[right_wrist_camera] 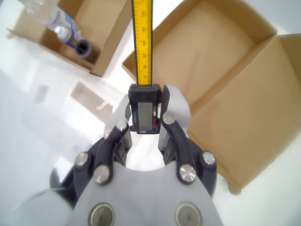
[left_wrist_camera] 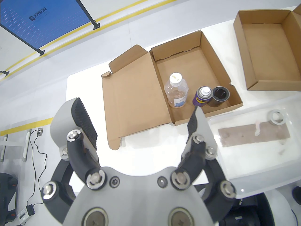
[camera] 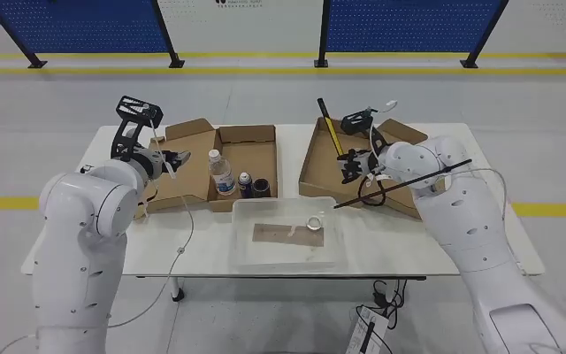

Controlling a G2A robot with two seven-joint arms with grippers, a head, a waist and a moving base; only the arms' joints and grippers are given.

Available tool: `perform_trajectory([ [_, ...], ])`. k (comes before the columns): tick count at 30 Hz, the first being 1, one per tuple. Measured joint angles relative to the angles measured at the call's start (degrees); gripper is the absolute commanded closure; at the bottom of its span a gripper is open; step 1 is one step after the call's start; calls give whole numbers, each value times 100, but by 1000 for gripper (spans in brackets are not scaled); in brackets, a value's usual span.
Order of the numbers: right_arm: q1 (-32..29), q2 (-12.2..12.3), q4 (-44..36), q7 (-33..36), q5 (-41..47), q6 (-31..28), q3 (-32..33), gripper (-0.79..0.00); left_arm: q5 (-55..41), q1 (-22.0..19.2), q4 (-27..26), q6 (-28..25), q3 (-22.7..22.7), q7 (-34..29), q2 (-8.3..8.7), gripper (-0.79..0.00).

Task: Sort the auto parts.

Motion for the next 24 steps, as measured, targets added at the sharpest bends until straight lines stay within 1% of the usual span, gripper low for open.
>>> perform_trajectory([
  [6,396,-119,538,-89,-214,452,-373,0,0,0,0,0,0,0,0,-785],
  [10,703,-246,1146,-237,-297,777,-678,0,0,0,0,0,0,0,0,-785],
  [13,914,-351,1698,-400,-176,901,-845,0,0,0,0,0,0,0,0,-785],
  [19,1256,-586,2781,-714,355,1149,-1063,0,0,0,0,0,0,0,0,-785],
  [24,1458,-754,3375,-855,492,1406,-1261,0,0,0,0,0,0,0,0,-785],
])
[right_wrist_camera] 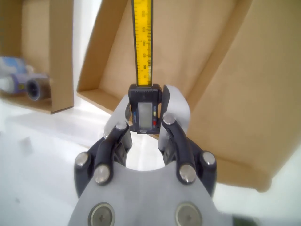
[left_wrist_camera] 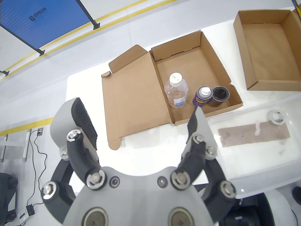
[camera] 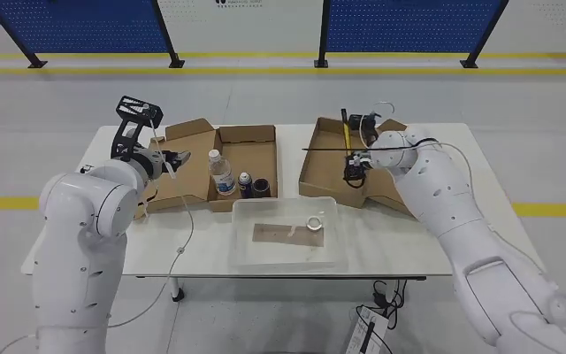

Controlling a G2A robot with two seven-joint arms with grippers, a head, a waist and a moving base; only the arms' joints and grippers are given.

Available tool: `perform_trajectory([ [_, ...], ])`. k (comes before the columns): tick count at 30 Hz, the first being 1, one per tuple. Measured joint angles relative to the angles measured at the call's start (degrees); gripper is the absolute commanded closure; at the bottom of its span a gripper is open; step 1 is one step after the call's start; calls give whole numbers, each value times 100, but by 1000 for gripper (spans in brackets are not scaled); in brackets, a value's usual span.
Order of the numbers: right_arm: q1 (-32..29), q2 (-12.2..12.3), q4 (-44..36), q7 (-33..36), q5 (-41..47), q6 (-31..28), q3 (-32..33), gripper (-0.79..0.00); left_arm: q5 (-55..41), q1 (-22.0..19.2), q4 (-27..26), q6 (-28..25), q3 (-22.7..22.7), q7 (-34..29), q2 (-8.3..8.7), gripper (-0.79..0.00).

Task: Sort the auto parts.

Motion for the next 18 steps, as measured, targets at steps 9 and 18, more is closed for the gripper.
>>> perform_trajectory([
  [9,160,-244,648,-125,148,185,-262,0,0,0,0,0,0,0,0,-785],
  [18,219,-400,997,-31,141,29,-452,0,0,0,0,0,0,0,0,-785],
])
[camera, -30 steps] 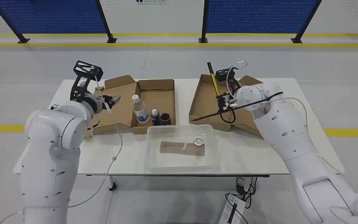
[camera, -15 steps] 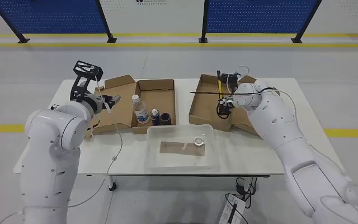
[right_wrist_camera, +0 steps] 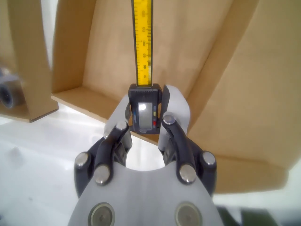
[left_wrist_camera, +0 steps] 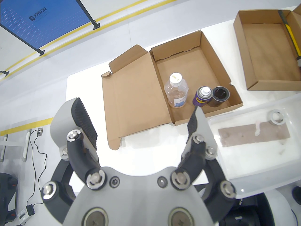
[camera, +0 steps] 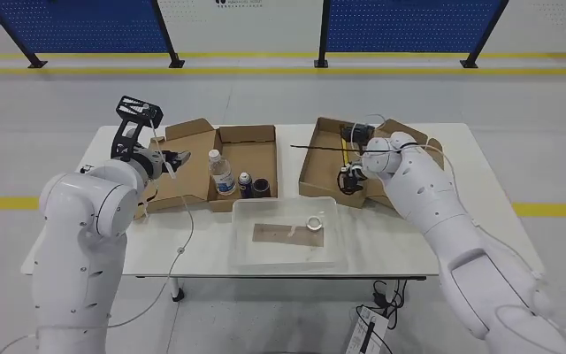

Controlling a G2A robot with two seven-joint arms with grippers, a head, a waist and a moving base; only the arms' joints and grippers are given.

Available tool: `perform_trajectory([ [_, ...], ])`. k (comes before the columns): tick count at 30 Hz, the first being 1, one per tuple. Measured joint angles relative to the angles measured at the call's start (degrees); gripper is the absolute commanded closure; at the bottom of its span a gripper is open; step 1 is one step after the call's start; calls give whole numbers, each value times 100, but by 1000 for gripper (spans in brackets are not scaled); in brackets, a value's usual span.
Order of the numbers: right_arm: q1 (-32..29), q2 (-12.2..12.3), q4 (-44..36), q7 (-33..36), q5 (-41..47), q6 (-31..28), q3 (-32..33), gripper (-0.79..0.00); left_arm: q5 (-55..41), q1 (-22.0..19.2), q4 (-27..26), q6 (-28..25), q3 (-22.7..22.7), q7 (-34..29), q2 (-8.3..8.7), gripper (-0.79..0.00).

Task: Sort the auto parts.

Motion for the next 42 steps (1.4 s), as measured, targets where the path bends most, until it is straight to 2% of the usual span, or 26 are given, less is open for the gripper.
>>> perform_trajectory([
  [27,196,-115,666,544,-612,-606,-218,0,0,0,0,0,0,0,0,-785],
  [30,182,-139,703,564,-648,-603,-242,-52,0,0,0,0,0,0,0,-785],
  [36,148,-205,852,573,-691,-595,-296,-65,0,0,0,0,0,0,0,-785],
  [42,143,-284,1025,542,-682,-569,-331,-126,0,0,0,0,0,0,0,-785],
])
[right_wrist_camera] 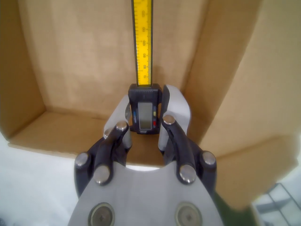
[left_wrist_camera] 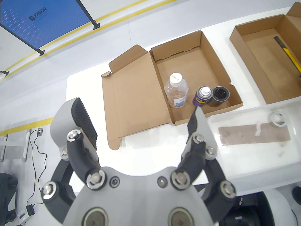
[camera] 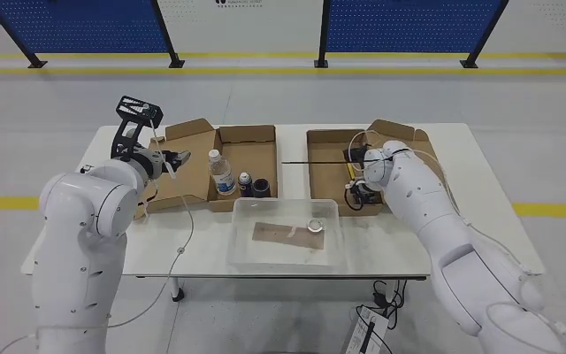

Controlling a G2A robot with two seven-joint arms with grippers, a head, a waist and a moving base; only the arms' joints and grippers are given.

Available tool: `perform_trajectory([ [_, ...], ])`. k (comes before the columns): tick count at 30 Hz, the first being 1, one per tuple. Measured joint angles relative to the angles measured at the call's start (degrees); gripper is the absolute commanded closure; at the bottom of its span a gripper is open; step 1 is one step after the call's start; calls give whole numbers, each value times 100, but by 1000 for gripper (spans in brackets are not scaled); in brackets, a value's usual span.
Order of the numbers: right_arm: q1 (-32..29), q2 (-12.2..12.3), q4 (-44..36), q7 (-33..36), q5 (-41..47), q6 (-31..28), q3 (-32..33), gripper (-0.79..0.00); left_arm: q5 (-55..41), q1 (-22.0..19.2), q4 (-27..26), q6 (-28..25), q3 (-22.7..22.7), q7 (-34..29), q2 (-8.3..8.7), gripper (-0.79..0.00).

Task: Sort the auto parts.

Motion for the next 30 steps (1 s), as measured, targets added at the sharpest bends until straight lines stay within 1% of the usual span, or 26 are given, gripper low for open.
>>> perform_trajectory([
  [2,8,-29,62,-18,2,2,-11,-209,0,0,0,0,0,0,0,-785],
  [5,32,-69,147,-41,11,0,-20,-256,0,0,0,0,0,0,0,-785],
  [8,51,-105,226,-66,17,-17,-27,-283,0,0,0,0,0,0,0,-785],
  [15,103,-183,416,-113,32,-85,-38,-336,0,0,0,0,0,0,0,-785],
  [21,238,-228,413,-169,14,-33,-15,-348,0,0,0,0,0,0,0,-785],
  [26,490,-188,211,-227,-98,18,65,-354,0,0,0,0,0,0,0,-785],
  [30,658,-107,-208,-210,-285,25,141,-360,0,0,0,0,0,0,0,-785],
])
